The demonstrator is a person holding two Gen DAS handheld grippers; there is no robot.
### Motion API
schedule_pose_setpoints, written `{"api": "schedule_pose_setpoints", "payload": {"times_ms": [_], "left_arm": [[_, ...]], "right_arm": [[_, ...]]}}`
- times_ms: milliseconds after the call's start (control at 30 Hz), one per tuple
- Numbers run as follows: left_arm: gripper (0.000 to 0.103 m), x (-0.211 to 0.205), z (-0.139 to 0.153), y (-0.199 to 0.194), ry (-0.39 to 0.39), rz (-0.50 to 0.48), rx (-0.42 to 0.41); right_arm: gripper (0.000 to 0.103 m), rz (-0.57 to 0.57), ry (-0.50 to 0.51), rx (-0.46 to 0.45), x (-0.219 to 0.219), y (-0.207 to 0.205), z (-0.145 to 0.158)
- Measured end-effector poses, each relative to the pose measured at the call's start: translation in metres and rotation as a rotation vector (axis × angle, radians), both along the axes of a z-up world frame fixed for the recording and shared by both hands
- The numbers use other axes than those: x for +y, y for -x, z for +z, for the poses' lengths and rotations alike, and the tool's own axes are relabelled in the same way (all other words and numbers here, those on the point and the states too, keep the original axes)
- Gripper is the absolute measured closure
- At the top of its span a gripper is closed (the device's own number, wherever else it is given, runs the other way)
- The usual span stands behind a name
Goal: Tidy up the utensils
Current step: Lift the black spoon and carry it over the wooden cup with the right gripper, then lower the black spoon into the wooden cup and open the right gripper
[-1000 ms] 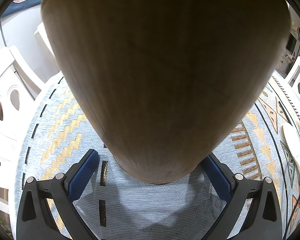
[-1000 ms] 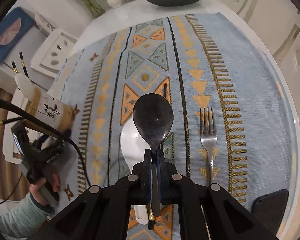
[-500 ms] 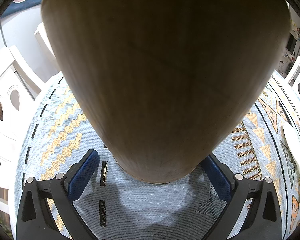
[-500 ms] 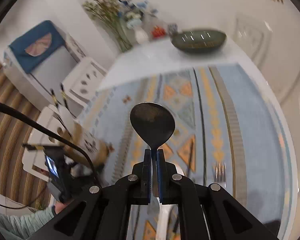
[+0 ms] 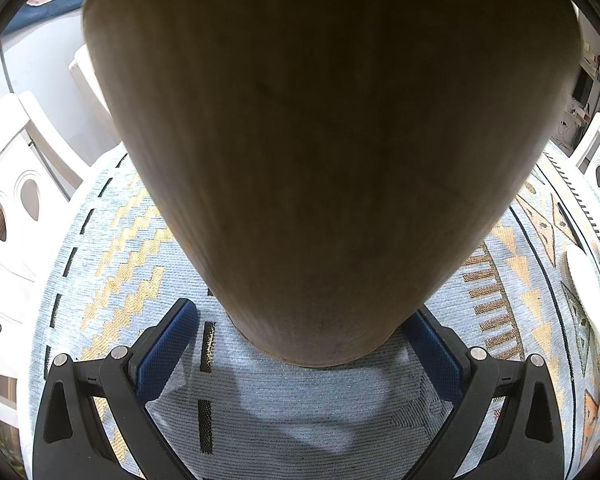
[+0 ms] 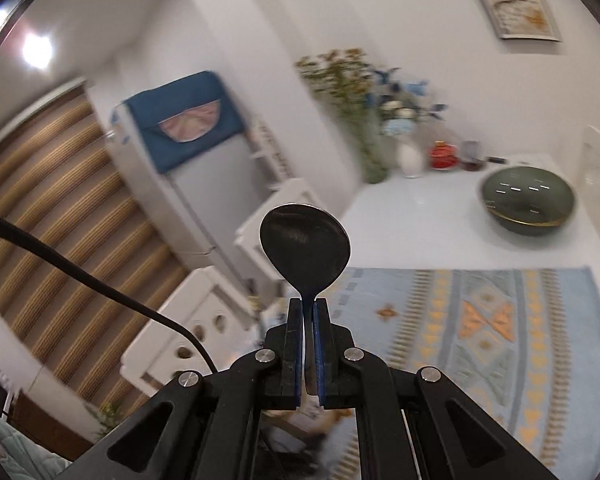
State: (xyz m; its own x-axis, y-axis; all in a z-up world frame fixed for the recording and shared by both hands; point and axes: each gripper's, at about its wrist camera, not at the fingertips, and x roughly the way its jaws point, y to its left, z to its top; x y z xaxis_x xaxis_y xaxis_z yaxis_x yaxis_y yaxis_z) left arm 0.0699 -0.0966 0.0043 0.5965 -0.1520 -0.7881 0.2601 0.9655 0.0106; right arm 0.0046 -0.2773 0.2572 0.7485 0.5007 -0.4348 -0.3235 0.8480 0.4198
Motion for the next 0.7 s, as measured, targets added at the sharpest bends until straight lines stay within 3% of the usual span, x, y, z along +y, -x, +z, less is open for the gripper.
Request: {"api": "schedule_pose_setpoints", "payload": {"times_ms": [233, 700], "left_arm": [[0.000, 0.002, -0.001, 0.000, -0.001, 0.000, 0.000], [0.000, 0.001, -0.001, 0.001, -0.001, 0.000, 0.000]], "right_arm": [[0.098, 0.103, 0.053, 0.008, 0.048, -0.020, -0.018], [0.098, 0.134, 0.091, 0.081, 0.065, -0.038, -0.048]]}}
